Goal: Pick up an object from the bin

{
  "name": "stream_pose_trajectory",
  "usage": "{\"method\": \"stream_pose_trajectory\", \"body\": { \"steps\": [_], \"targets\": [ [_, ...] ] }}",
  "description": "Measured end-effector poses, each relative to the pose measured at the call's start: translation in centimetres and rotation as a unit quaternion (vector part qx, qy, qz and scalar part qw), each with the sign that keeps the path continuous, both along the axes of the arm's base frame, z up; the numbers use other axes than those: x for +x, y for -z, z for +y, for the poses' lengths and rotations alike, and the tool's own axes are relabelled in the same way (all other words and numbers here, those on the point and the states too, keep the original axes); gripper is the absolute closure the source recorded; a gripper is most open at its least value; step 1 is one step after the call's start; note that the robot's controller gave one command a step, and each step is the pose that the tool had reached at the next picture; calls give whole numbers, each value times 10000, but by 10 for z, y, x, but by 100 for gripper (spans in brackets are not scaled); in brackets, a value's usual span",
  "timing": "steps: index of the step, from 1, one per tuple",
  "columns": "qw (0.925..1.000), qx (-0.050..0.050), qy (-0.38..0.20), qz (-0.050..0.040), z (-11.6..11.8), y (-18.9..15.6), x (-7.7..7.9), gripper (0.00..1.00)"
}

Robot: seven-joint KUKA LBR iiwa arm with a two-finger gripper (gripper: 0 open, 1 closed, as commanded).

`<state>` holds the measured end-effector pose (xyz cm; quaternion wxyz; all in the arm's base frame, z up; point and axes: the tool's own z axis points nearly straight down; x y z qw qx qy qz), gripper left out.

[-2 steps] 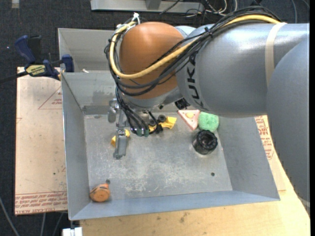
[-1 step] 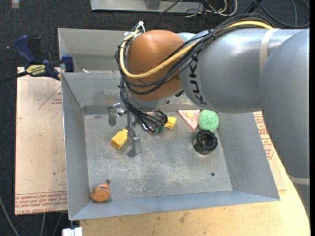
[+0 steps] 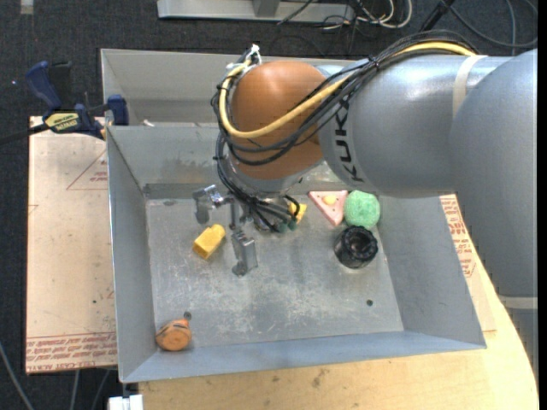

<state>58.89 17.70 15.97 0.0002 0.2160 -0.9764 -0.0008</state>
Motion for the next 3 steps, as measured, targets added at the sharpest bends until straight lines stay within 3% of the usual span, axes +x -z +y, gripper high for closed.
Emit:
{"method": "stream_pose_trajectory", "body": {
  "steps": [1,2,3],
  "targets": [
    [9961,2,-878,-23,0,10,7,0],
    [9888,0,-1495,-26,-2,88,26,0],
    [9614,8,-2750,-19,-5,90,28,100]
  ]
}}
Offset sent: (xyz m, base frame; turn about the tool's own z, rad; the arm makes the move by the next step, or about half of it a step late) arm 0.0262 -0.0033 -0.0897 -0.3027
